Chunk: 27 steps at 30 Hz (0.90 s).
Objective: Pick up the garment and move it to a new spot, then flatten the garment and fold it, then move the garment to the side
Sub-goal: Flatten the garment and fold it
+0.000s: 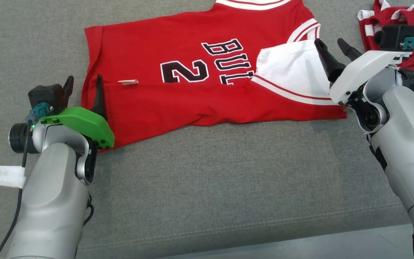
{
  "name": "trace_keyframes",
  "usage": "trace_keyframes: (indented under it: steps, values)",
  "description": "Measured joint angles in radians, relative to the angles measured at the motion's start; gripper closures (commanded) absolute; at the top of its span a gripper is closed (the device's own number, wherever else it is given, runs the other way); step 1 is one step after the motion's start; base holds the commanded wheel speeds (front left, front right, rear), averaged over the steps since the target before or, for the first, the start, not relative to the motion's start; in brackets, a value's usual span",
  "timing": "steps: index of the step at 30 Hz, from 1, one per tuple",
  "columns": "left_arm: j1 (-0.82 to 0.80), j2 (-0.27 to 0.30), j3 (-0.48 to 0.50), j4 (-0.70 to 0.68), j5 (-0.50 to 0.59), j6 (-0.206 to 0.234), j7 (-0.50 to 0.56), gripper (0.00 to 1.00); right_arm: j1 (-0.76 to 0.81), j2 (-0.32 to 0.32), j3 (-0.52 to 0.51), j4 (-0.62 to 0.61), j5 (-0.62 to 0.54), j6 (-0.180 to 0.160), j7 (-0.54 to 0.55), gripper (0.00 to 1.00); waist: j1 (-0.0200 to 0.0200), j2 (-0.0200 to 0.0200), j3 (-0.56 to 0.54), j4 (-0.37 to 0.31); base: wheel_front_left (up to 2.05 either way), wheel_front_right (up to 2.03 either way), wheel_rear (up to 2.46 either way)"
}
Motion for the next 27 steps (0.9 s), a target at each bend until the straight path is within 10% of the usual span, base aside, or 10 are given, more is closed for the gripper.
trace_keyframes:
  steps: [27]
  values:
    - [0.2, -0.016, 0.068, 0.085, -0.186, -0.079, 0.005, 0.0, 0.158, -0.004, 0.083, -0.043, 0.082, 0.0, -0.178, 0.0, -0.0001, 0.0, -0.142, -0.014, 0.0, 0.0, 0.0]
